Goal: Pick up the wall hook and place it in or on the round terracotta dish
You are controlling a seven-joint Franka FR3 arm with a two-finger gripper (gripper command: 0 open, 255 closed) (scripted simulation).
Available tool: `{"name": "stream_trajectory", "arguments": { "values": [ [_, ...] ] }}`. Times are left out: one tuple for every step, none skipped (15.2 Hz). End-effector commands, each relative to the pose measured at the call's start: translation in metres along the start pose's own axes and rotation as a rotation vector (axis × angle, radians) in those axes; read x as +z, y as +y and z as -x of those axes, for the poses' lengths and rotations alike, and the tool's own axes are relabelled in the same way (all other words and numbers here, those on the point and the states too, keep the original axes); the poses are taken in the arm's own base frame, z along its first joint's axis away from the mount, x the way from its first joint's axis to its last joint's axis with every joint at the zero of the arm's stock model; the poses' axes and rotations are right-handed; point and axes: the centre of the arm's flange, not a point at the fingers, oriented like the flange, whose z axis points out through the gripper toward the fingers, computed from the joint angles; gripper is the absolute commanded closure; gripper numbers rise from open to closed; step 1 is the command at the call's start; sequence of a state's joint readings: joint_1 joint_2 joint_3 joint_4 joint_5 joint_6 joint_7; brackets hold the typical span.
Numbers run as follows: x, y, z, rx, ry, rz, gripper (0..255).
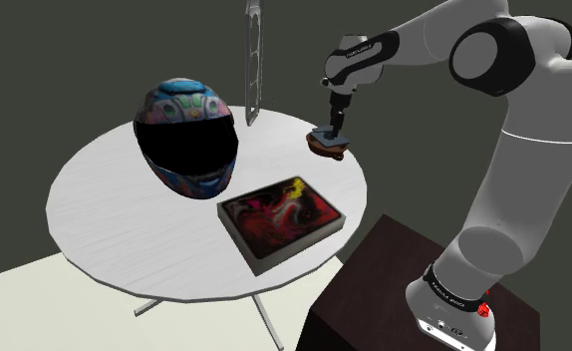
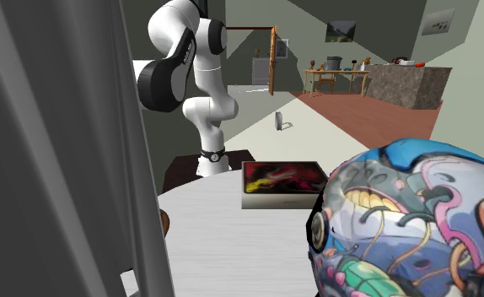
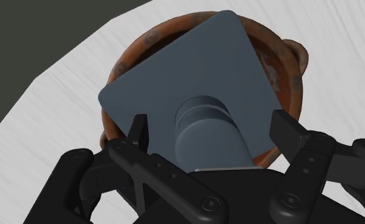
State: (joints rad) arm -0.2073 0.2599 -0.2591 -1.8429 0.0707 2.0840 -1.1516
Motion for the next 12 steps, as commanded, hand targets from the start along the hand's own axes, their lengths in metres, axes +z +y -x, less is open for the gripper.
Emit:
{"name": "stream_trajectory", "arguments": {
  "values": [
    [-0.013, 0.000, 0.000, 0.000, 0.000, 0.000, 0],
    [-0.026, 0.000, 0.000, 0.000, 0.000, 0.000, 0],
    [-0.040, 0.000, 0.000, 0.000, 0.000, 0.000, 0],
    [-0.050, 0.000, 0.000, 0.000, 0.000, 0.000, 0],
    [-0.050, 0.000, 0.000, 0.000, 0.000, 0.000, 0],
    [-0.050, 0.000, 0.000, 0.000, 0.000, 0.000, 0],
    [-0.050, 0.000, 0.000, 0.000, 0.000, 0.000, 0],
    [-0.050, 0.000, 0.000, 0.000, 0.000, 0.000, 0],
    [-0.050, 0.000, 0.000, 0.000, 0.000, 0.000, 0],
    [-0.050, 0.000, 0.000, 0.000, 0.000, 0.000, 0],
    [-0.050, 0.000, 0.000, 0.000, 0.000, 0.000, 0],
    [-0.050, 0.000, 0.000, 0.000, 0.000, 0.000, 0]
  ]
}}
